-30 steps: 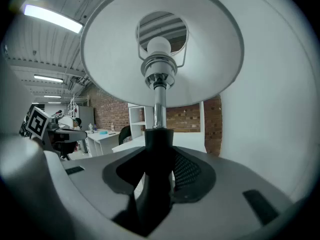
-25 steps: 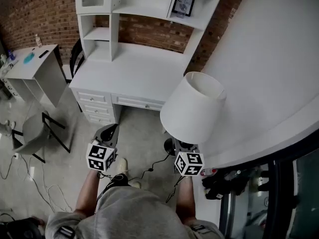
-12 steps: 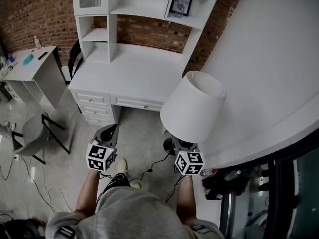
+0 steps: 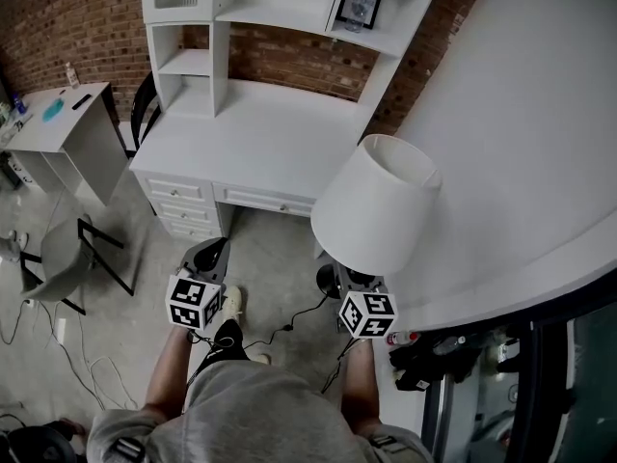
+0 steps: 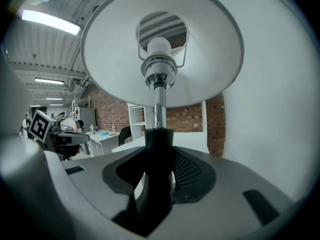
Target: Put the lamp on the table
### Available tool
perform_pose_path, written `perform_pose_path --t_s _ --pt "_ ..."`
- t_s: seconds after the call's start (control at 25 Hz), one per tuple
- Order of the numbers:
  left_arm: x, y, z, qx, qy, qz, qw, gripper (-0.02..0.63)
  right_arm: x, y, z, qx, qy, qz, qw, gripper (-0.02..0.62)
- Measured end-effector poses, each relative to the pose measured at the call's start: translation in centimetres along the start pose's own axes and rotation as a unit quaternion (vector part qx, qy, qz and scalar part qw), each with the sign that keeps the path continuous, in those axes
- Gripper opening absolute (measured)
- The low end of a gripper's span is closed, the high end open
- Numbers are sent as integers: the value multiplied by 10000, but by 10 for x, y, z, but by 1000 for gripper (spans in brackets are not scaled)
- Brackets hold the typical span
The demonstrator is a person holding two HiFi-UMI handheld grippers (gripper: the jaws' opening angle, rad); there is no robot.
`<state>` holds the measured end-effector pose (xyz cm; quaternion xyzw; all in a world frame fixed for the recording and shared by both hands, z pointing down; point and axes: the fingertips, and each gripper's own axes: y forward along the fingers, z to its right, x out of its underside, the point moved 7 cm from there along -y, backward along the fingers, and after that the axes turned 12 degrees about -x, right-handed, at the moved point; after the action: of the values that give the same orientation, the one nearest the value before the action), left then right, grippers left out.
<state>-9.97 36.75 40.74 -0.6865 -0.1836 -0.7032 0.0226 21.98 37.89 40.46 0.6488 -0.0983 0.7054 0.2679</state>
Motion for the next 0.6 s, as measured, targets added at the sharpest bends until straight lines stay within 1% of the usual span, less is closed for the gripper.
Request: perform_pose_path --t_s 0.24,0.6 --pt "-13 48 -17 78 0 47 10000 6 -13 40 17 10 68 53 10000 164" --pt "-34 127 -61 215 65 -33 9997 6 -38 123 39 113 153 83 9998 164"
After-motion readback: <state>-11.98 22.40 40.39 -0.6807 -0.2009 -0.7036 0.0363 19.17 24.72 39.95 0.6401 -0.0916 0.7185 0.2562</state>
